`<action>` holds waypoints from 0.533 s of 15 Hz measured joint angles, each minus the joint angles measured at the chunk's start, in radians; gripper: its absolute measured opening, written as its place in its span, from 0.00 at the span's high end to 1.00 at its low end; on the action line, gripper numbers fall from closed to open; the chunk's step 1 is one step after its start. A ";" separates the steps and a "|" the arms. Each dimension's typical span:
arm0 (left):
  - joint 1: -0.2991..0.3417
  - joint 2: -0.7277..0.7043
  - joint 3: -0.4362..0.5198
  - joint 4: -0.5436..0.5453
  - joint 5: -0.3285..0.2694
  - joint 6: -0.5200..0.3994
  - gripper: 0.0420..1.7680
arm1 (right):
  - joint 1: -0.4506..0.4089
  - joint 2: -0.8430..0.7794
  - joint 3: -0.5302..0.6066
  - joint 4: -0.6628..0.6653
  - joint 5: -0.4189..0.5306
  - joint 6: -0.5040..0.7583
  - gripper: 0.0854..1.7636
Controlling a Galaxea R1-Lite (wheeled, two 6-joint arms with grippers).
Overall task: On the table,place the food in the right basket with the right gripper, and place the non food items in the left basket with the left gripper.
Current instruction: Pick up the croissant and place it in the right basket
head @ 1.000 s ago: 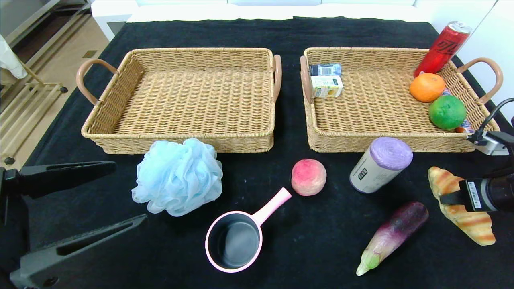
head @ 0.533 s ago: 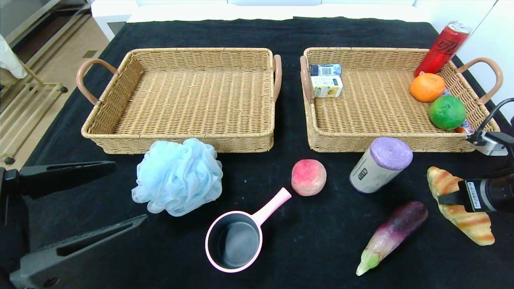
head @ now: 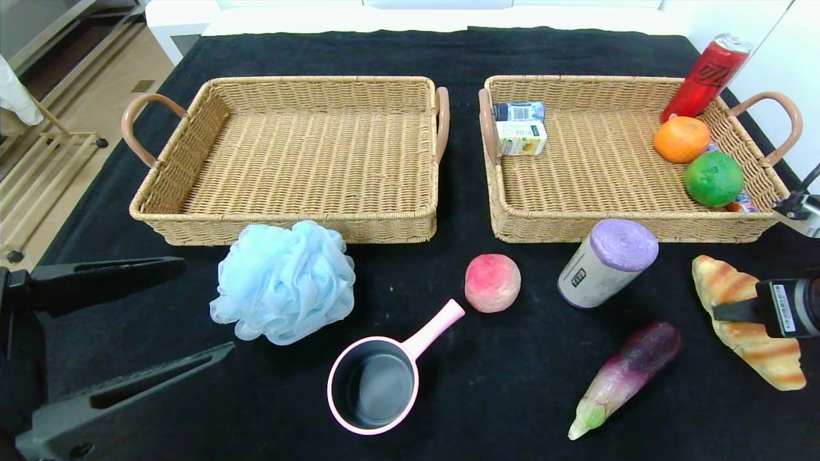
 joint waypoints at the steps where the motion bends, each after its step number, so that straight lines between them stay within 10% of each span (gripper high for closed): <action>1: 0.000 0.000 0.001 0.000 0.000 0.000 0.03 | 0.002 -0.020 -0.015 0.029 0.000 -0.003 0.56; 8: 0.000 -0.003 -0.001 -0.003 0.000 0.000 0.03 | 0.079 -0.051 -0.266 0.074 -0.012 0.010 0.56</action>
